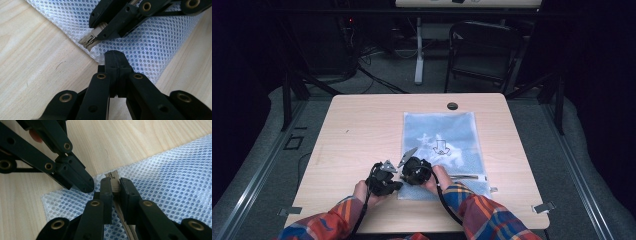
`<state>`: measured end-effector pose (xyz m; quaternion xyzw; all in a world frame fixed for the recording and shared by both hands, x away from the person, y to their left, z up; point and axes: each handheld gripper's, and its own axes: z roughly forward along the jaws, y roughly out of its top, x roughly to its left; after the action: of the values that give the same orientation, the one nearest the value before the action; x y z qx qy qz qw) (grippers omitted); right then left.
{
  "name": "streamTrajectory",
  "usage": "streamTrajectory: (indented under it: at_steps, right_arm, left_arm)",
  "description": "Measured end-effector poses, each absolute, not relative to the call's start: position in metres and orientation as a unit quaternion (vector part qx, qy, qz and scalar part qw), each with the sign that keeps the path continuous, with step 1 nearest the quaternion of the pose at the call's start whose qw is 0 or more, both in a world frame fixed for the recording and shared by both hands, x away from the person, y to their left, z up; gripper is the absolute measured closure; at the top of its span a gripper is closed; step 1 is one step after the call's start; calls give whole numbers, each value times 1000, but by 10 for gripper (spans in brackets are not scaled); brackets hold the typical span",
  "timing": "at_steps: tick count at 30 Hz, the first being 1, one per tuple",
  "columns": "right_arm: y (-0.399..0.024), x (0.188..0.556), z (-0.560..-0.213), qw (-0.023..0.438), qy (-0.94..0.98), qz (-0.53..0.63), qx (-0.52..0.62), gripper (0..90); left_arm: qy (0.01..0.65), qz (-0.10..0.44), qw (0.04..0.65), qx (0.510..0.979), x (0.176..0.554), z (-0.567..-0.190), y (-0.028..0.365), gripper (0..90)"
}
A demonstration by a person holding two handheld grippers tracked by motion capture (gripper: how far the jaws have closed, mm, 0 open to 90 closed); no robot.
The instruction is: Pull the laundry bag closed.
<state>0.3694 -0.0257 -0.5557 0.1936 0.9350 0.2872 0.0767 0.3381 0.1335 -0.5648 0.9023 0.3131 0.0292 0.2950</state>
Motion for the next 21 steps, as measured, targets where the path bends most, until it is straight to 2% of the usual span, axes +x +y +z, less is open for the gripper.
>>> streamTrajectory:
  at_steps: [8,13,16,21]
  right_arm:
    - [-28,371,-556,78,939,278,185,818]
    - [-28,372,-558,71,934,290,195,818]
    - [-28,372,-557,73,938,281,190,820]
    - [-28,371,-556,76,938,283,183,821]
  left_arm:
    - [322,16,309,895,341,-565,137,900]
    - [314,40,316,894,343,-565,137,866]
    - [317,35,310,896,346,-568,136,900]
    - [330,40,306,892,342,-566,131,900]
